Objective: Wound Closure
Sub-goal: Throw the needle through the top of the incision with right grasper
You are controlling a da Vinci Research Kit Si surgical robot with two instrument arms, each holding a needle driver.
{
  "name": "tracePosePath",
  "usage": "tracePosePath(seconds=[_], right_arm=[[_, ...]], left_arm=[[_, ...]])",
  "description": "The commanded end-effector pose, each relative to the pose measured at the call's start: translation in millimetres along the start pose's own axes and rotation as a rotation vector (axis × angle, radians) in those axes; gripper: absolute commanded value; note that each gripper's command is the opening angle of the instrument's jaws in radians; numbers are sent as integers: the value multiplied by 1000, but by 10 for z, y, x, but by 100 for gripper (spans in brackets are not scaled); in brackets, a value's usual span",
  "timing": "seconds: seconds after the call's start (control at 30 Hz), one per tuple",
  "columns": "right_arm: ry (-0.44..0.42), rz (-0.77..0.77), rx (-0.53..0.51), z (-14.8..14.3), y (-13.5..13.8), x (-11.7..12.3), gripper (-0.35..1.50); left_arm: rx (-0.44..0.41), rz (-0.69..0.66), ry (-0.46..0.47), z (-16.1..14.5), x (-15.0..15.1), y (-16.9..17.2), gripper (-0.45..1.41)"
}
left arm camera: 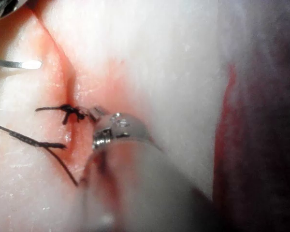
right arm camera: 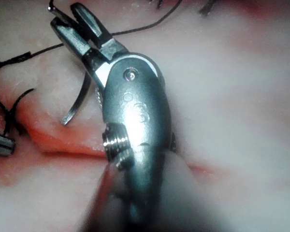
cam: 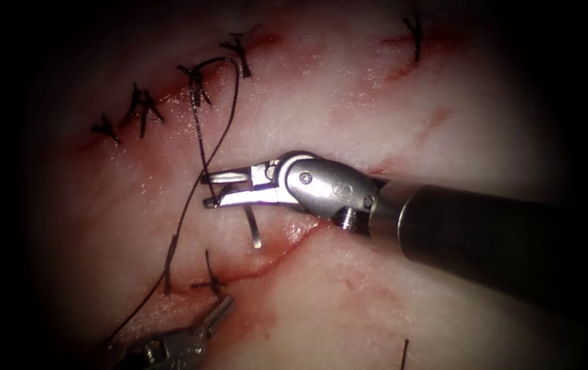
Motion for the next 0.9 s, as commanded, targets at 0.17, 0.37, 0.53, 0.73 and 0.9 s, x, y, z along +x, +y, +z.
tracePosePath(seconds=[0.17, 0.37, 0.53, 0.73, 0.9], right_arm=[[12, 123, 16, 13, -8, -11, -35], [-9, 242, -10, 9, -17, -15, -35], [-63, 303, -47, 0, -23, -14, -35], [-125, 416, -78, -12, -28, -13, -35], [-73, 597, -68, -8, -33, -19, -35]], left_arm=[[-2, 0, 0, 10, 1, 2, -40], [-1, 1, 0, 10, 1, 2, -40], [-1, 1, 0, 12, 0, 1, -42], [0, 1, 0, 13, 0, 1, -42], [0, 1, 0, 13, 0, 2, -42]])
